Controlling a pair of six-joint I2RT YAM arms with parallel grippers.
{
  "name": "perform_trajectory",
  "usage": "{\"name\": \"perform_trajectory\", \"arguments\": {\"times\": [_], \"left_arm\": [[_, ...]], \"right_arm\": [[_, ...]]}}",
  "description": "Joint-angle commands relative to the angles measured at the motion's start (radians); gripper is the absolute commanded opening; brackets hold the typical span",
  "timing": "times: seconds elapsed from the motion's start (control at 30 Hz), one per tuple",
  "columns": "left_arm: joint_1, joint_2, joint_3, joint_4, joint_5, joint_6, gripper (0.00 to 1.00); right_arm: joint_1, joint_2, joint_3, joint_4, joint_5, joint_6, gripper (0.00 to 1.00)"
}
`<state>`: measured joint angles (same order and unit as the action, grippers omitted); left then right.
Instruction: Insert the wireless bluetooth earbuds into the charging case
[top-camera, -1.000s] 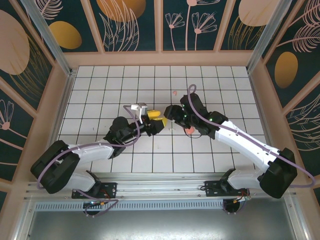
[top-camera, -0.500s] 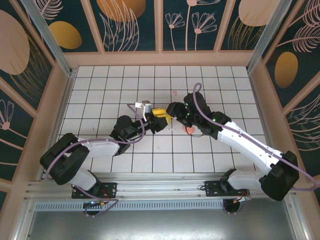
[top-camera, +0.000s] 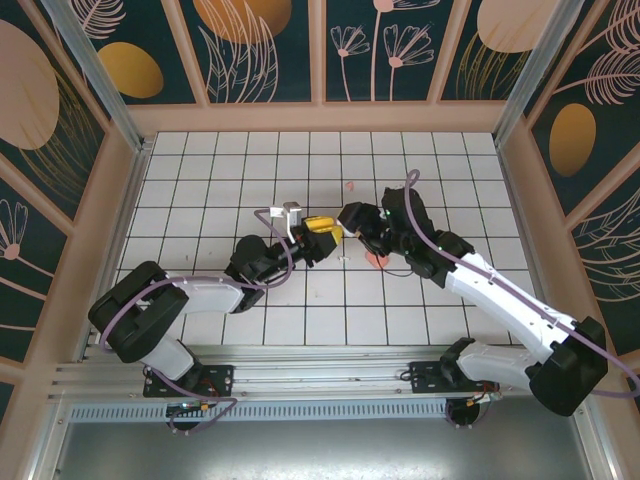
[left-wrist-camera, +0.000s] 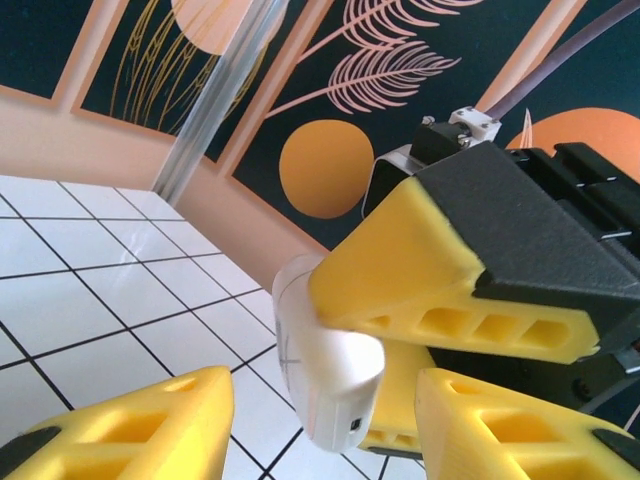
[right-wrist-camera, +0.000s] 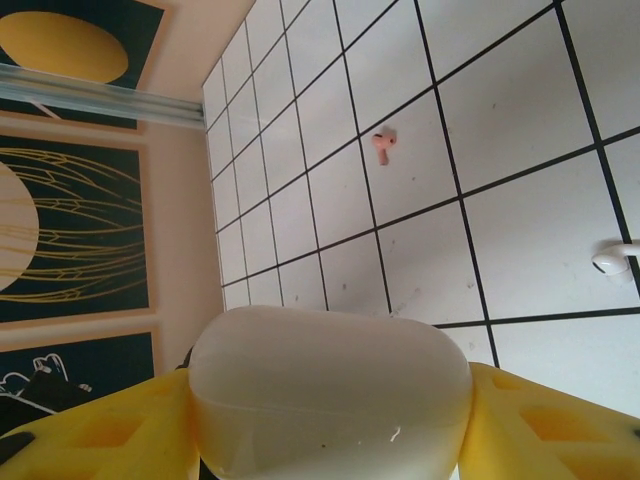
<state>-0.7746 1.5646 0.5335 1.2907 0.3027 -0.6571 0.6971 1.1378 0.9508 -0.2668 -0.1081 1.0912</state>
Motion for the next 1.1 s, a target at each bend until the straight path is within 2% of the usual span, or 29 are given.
{"name": "perform_trajectory", "arguments": {"times": [0.0,0.27,0.7,0.83,0.9,1.07], "left_arm": [[-0.011,0.007,-0.021,0.048,-0.026,-0.002,0.5],[-0.047,0.038,0.067,-0.004,-0.04,0.027,0.51],[-0.048,0.125,0.152,0.008,-0.052,-0.027,0.35],[-0.049,0.128,0.157,0.014,-0.062,-0.039,0.23],[-0.048,0.12,0.147,0.019,-0.079,-0.048,0.15],[-0.048,0.08,0.144,-0.03,-0.111,-0.076,0.06]], "right_arm": [[-0.009,-0.026,-0.006,0.031,-0.012,0.019,0.59],[-0.008,-0.017,-0.007,0.032,-0.031,0.023,0.59],[-0.005,-0.023,-0.005,0.035,-0.036,0.027,0.59],[-0.006,-0.017,-0.004,0.041,-0.039,0.027,0.61],[-0.006,-0.017,-0.003,0.043,-0.038,0.023,0.66],[-0.016,-0.025,0.015,0.034,-0.032,-0.013,0.76]]}}
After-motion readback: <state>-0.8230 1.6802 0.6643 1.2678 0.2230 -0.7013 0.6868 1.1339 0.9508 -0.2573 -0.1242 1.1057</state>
